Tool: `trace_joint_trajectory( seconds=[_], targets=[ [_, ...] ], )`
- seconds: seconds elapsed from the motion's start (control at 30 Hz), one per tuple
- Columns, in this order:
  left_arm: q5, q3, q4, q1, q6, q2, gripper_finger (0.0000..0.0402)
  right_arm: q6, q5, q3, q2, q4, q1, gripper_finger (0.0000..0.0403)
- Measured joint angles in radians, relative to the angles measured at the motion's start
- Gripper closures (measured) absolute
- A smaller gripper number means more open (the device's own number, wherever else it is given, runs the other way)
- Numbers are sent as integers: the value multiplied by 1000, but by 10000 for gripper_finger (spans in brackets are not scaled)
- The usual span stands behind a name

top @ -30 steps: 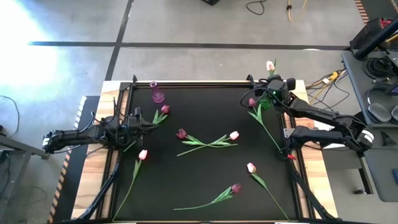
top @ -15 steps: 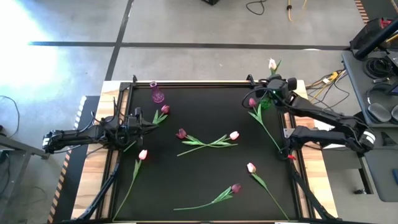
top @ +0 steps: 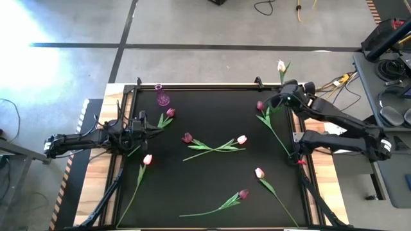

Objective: Sort flowers into vase by color
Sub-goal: Put the red flower into the violet vase

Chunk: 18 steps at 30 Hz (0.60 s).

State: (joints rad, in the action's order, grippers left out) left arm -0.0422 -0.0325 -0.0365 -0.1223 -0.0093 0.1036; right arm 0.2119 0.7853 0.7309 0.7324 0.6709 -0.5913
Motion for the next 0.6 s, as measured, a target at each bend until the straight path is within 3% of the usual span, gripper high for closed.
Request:
trace_joint_trajectory(
  seconds=[0.27,0.6],
  targets=[
    [0,0,0,0,0,0,402,-3,0,9,-126,37,129,290],
    [0,0,0,1,0,0,402,-26,-2,5,-175,36,250,387]
  ],
)
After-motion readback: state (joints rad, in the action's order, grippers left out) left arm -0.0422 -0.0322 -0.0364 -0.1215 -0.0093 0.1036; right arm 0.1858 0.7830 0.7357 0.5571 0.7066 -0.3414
